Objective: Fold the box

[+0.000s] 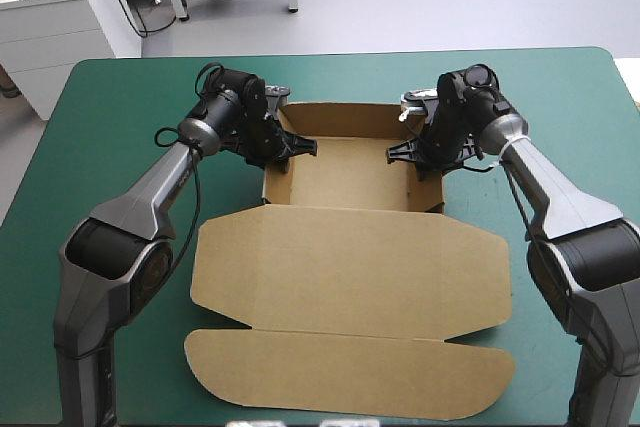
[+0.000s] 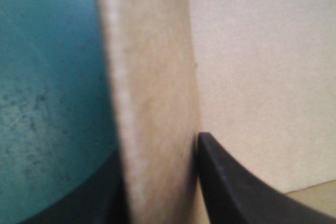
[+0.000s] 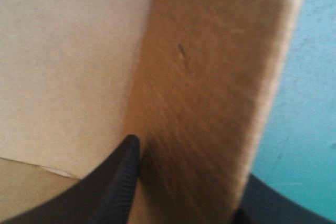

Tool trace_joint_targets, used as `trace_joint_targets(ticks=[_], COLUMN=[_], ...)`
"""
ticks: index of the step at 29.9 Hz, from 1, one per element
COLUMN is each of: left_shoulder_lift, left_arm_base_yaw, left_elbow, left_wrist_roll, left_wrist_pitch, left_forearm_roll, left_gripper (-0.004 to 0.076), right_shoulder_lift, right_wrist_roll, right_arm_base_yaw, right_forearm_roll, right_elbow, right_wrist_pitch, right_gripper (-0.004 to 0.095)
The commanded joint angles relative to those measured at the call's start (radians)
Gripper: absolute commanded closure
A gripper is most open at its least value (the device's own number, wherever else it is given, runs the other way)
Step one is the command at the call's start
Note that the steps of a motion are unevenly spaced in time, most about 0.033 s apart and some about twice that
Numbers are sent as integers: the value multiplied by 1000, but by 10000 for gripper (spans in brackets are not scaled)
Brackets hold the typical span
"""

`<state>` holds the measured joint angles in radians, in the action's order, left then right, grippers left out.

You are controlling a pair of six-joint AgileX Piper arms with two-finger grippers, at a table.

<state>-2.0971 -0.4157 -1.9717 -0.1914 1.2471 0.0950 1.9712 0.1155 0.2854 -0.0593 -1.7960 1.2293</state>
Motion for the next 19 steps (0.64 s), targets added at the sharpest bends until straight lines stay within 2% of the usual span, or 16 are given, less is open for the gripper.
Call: trace_joint_targets(ticks=[1, 3, 5, 11, 19], left_shoulder_lift=[68, 68, 68, 68, 70], left_arm_base_yaw=[-11, -11, -11, -11, -10], left_elbow=[-37, -37, -37, -80, -338], left_wrist_roll=[9, 9, 10, 15, 15], left_wrist_pitch=[44, 44, 44, 47, 47], left_forearm_roll=[46, 44, 44, 41, 0], left_gripper=[265, 213, 202, 203, 227], right_shoulder_lift=[-52, -52, -52, -54, -118], right_wrist_roll=[-20, -16, -6, 16, 18], right_arm_base_yaw=[5, 5, 5, 4, -41], right_forearm_roll=[-38, -38, -38, -9, -36], right_elbow=[-28, -28, -28, -43, -196], right_wrist_pitch=[22, 22, 22, 22, 22], right_gripper=[187, 44, -31, -22, -20])
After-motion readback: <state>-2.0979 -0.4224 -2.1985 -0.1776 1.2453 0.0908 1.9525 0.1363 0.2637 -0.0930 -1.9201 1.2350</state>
